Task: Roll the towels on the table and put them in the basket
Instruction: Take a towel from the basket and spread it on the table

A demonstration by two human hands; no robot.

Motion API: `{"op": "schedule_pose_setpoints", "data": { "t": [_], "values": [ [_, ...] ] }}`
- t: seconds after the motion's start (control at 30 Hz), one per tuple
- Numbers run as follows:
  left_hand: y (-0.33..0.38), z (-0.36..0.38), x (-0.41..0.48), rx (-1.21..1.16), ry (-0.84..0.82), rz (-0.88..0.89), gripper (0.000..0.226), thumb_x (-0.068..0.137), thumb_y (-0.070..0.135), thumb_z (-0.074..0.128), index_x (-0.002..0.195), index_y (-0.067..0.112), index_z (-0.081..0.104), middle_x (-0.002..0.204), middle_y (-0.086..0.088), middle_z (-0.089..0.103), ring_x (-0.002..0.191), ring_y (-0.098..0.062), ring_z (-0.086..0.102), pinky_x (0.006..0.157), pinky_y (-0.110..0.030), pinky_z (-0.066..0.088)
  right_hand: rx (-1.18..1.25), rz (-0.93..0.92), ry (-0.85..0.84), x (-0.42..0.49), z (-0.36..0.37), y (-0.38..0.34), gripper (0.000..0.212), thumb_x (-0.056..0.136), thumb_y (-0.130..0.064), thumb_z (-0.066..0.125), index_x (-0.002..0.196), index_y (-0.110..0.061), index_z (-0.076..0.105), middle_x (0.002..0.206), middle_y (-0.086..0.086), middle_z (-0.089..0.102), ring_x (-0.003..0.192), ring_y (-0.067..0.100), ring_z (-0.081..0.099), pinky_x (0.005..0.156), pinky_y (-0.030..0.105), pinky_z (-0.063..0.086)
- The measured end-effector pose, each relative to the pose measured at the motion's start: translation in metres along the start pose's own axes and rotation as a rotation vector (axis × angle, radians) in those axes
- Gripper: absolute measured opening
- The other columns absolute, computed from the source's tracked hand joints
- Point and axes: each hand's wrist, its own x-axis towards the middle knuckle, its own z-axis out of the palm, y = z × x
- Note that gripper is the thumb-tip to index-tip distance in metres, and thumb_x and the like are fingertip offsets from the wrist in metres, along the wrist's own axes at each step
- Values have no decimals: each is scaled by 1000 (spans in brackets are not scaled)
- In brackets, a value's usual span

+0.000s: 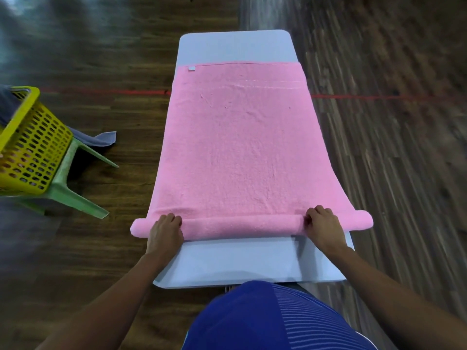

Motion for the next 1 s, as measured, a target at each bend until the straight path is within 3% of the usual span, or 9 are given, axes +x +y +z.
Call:
{"op": "schedule_pose_setpoints", "data": {
  "t": [0.13, 0.23, 0.33, 0.43, 0.53, 0.7, 0.8, 0.87, 1.0],
  "values": [
    [-8, 12, -17, 53, -98, 11, 45, 68, 6, 72, 111, 3, 63, 108, -14, 64, 97, -30, 59, 80, -44, 54, -9, -132, -34, -13, 9, 9, 43, 60, -5, 75, 102, -6, 62, 99, 11, 65, 86, 33, 59, 78, 43, 49],
    [-10, 15, -21, 67, -95, -24, 48, 76, 1, 69, 122, 0, 60, 121, -19, 62, 113, -36, 58, 94, -50, 50, 6, -141, -36, -11, 9, 16, 50, 62, 2, 74, 110, -6, 63, 106, 12, 67, 94, 34, 62, 90, 47, 49],
    [-7, 11, -16, 29, -69, -51, 34, 79, 2, 65, 113, 1, 66, 111, -16, 68, 104, -33, 62, 92, -49, 50, 71, -130, -58, -4, 3, 19, 40, 66, 5, 69, 104, -7, 68, 97, 12, 71, 90, 37, 63, 85, 46, 48],
    [-8, 1, -9, 36, -67, -12, 10, 83, 17, 57, 85, 11, 64, 87, -9, 69, 78, -23, 56, 81, -44, 51, 25, -97, -220, 7, -13, 16, 29, 76, -24, 54, 100, -16, 68, 92, 6, 71, 89, 31, 60, 78, 37, 39],
    [-10, -3, -5, 76, -144, -47, 15, 90, 25, 44, 81, 18, 52, 86, -7, 66, 75, -22, 48, 79, -41, 43, -31, -27, -402, 11, -18, 16, 31, 86, -34, 43, 109, -26, 63, 104, 1, 66, 102, 24, 56, 87, 38, 32],
    [-13, 3, 2, 109, 59, -92, 20, 82, 9, 65, 101, 8, 60, 100, -13, 60, 88, -29, 52, 77, -46, 47, -67, -27, -49, 11, -8, 14, 23, 78, -17, 66, 100, -13, 61, 99, 9, 57, 90, 34, 51, 74, 42, 36],
    [-11, 5, 5, 29, 62, -54, 13, 82, 0, 64, 94, 6, 62, 90, -11, 61, 78, -23, 49, 68, -40, 49, 18, -45, -40, 12, -11, 8, 13, 76, -3, 62, 89, -5, 61, 87, 12, 58, 81, 36, 53, 65, 38, 35],
    [-10, 9, 1, 8, 28, -47, 23, 78, -1, 65, 100, 4, 64, 97, -12, 63, 83, -24, 53, 73, -41, 52, 10, -72, -30, 7, -7, 9, 24, 67, -3, 71, 89, -5, 61, 87, 12, 60, 77, 35, 54, 63, 38, 38],
    [-15, 15, -7, 87, -66, -13, 53, 71, 0, 69, 123, 2, 58, 122, -18, 60, 114, -35, 55, 100, -51, 46, -39, -108, -120, -2, 6, 15, 54, 64, -8, 76, 115, -7, 59, 113, 12, 63, 101, 34, 58, 91, 47, 48]
  ]
}}
